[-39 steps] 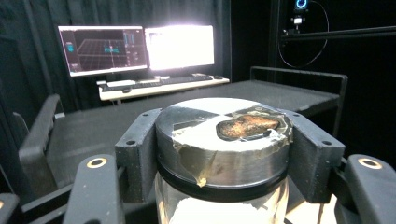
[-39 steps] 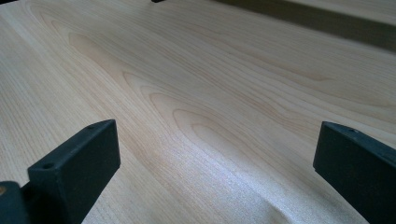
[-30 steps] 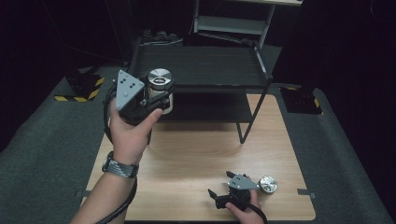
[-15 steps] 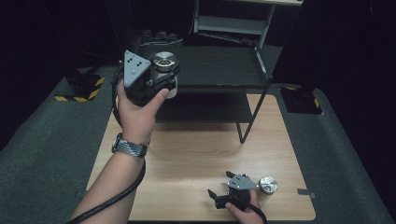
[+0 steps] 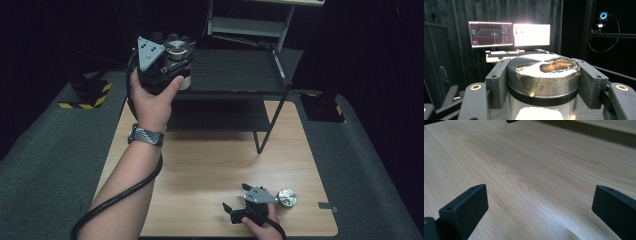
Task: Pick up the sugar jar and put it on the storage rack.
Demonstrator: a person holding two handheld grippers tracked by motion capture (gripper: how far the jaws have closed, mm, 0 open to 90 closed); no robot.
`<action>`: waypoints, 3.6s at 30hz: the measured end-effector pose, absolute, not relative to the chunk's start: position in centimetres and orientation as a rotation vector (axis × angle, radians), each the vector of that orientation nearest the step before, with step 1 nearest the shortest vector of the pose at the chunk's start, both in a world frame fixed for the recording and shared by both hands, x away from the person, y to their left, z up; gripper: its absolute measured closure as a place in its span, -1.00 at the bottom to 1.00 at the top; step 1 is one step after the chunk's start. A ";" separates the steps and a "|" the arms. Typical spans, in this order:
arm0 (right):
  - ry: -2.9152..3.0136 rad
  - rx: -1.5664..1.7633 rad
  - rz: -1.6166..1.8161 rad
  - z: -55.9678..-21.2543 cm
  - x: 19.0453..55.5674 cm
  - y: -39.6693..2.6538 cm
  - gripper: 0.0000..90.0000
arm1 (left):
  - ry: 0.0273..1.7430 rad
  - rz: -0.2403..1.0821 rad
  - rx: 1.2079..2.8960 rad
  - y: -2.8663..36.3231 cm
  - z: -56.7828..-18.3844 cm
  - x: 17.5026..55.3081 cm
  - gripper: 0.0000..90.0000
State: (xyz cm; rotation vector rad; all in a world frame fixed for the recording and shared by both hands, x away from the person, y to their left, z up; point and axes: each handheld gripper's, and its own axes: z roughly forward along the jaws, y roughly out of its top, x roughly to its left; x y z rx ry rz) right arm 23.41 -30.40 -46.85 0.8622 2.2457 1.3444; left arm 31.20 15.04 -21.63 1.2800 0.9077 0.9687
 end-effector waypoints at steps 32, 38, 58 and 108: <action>2.251 0.857 1.358 -46.9 23.5 -30.6 -0.98 | 0.947 0.985 1.293 13.5 -22.6 35.0 -0.22; 2.253 0.857 1.358 -46.9 23.5 -30.5 -0.98 | 0.934 0.992 1.296 13.6 -22.7 35.0 -0.22; 2.256 0.846 1.356 -46.9 23.5 -30.4 -0.98 | 0.957 0.983 1.310 13.5 -22.3 35.0 -0.42; 2.259 0.829 1.345 -46.9 23.3 -30.2 -0.98 | 0.879 0.977 1.270 16.0 -27.0 27.9 -0.99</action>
